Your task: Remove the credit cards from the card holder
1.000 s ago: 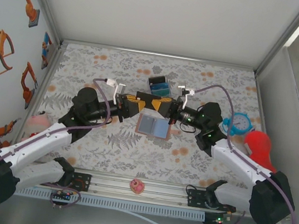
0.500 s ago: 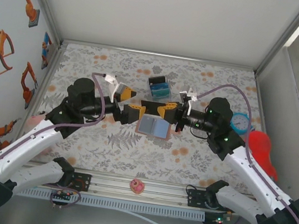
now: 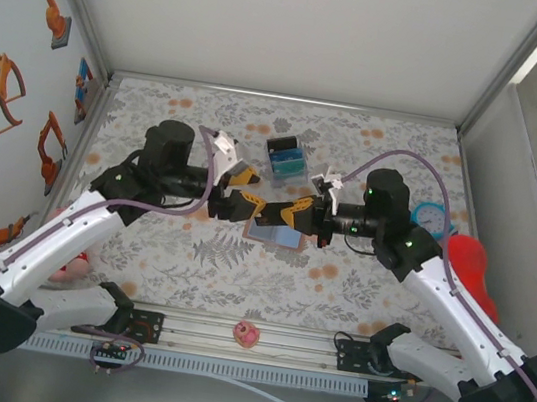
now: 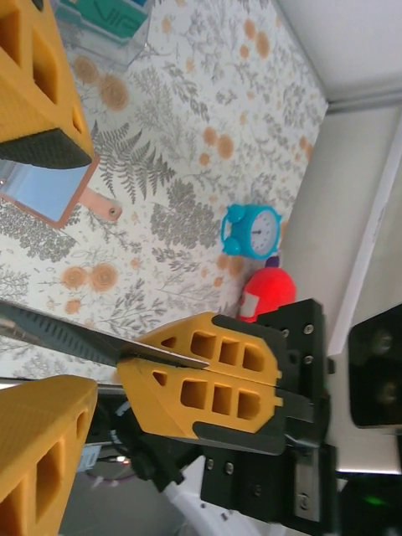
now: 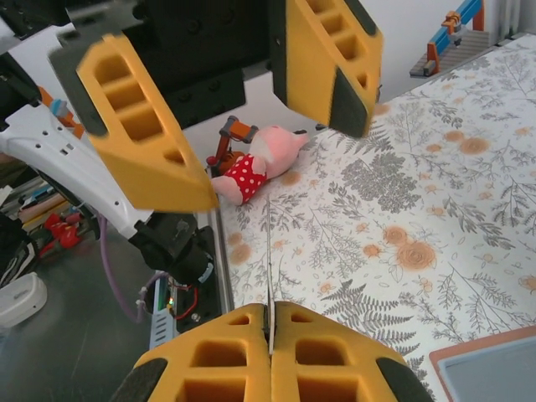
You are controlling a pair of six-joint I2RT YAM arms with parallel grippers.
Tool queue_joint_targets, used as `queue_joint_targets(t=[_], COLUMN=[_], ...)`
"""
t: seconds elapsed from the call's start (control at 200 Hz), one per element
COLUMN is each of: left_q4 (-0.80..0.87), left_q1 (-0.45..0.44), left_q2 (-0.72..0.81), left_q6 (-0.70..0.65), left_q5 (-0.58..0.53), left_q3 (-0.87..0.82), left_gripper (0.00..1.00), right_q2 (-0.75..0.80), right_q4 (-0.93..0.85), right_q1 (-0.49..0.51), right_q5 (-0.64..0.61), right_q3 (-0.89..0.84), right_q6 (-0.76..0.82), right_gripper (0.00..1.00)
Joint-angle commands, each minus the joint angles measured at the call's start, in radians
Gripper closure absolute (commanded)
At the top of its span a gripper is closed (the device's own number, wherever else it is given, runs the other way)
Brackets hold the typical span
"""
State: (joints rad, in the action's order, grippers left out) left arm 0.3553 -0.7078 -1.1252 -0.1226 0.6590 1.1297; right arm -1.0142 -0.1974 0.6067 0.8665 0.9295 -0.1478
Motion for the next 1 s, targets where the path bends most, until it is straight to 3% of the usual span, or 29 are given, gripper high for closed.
queue_joint_targets(t=[0.0,0.18,0.305,0.456,0.506,0.641,0.771,0.881,0.997], left_q4=[0.104,0.11,0.125,0.135,0.139,0.133,0.173,0.235,0.2], left_q1=[-0.027,-0.045,-0.045,-0.045,-0.045,-0.041,0.006,0.009,0.009], left_q2=[-0.031,-0.072,-0.097,-0.122,-0.131,-0.161,-0.217,-0.248,-0.239], left_q6=[-0.145,-0.21,-0.212,-0.216,-0.219,-0.214,-0.089,-0.122,-0.152], left_q5=[0.063,0.07,0.067,0.064,0.064,0.063,0.05,0.098,0.117], left_q3=[0.052,0.065,0.079,0.09,0.094,0.115,0.189,0.229,0.2], left_gripper=[0.37,0.44,0.59,0.63,0.7,1.0,1.0,1.0,1.0], right_q2=[-0.007,-0.01,-0.008,-0.01,-0.012,-0.008,0.012,0.035,0.048], right_q4=[-0.018,-0.021,-0.022,-0.02,-0.021,-0.027,-0.03,-0.023,-0.01], right_q1=[0.004,0.003,0.004,0.004,0.004,0.004,0.004,0.004,0.004], right_q5=[0.031,0.032,0.028,0.029,0.028,-0.014,-0.115,-0.193,-0.219], right_q3=[0.034,0.032,0.031,0.028,0.029,0.025,0.011,0.0,-0.004], right_q6=[0.029,0.032,0.035,0.039,0.039,0.045,0.044,0.034,0.019], right_gripper=[1.0,1.0,1.0,1.0,1.0,1.0,1.0,1.0,0.66])
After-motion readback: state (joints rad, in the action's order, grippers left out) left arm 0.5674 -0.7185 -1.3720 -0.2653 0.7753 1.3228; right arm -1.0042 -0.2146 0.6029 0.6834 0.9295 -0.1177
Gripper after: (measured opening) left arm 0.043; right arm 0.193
